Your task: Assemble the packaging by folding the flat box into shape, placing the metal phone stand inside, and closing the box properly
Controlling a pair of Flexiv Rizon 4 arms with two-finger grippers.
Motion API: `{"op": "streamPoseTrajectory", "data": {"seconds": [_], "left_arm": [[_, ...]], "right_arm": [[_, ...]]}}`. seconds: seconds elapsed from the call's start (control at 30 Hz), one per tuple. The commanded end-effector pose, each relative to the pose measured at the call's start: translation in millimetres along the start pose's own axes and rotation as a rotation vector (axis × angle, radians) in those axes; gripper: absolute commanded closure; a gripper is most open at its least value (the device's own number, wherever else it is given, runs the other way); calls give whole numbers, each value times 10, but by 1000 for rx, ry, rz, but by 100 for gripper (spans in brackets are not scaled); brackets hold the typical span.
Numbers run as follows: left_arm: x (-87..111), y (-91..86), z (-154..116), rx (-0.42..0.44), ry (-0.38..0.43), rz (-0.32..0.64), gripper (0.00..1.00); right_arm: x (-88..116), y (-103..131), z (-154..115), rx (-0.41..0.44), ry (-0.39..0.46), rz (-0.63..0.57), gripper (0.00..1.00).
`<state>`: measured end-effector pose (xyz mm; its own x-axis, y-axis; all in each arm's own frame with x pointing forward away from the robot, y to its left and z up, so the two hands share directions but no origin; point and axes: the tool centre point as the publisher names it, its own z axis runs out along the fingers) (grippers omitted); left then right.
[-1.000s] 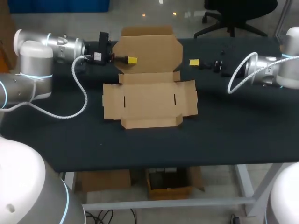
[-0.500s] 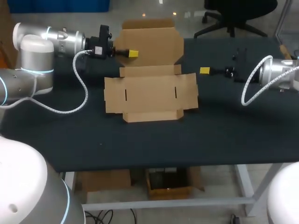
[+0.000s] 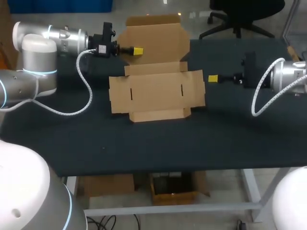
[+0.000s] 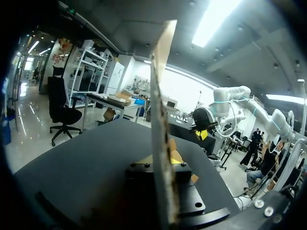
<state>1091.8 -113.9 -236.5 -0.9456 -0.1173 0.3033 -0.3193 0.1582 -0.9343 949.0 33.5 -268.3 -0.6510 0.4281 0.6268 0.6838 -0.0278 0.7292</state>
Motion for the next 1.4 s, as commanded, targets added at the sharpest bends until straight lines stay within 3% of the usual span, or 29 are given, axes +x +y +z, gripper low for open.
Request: {"op": "streamPoseTrajectory", "data": {"seconds": [0.03, 0.8, 0.9, 1.1, 1.4], "left_arm": [[58, -20, -5, 1, -18, 2, 100], [59, -33, -9, 2, -23, -1, 100], [59, -33, -9, 2, -23, -1, 100], [59, -33, -9, 2, -23, -1, 100], [59, -33, -9, 2, -23, -1, 100]], "right_arm": [[78, -67, -44, 8, -44, -8, 100], [114, -109, -34, 25, -65, 0, 100], [215, -84, 112, 29, -45, -51, 100], [426, -291, 316, 38, -69, -118, 100], [540, -562, 525, 42, -158, -180, 100]]}}
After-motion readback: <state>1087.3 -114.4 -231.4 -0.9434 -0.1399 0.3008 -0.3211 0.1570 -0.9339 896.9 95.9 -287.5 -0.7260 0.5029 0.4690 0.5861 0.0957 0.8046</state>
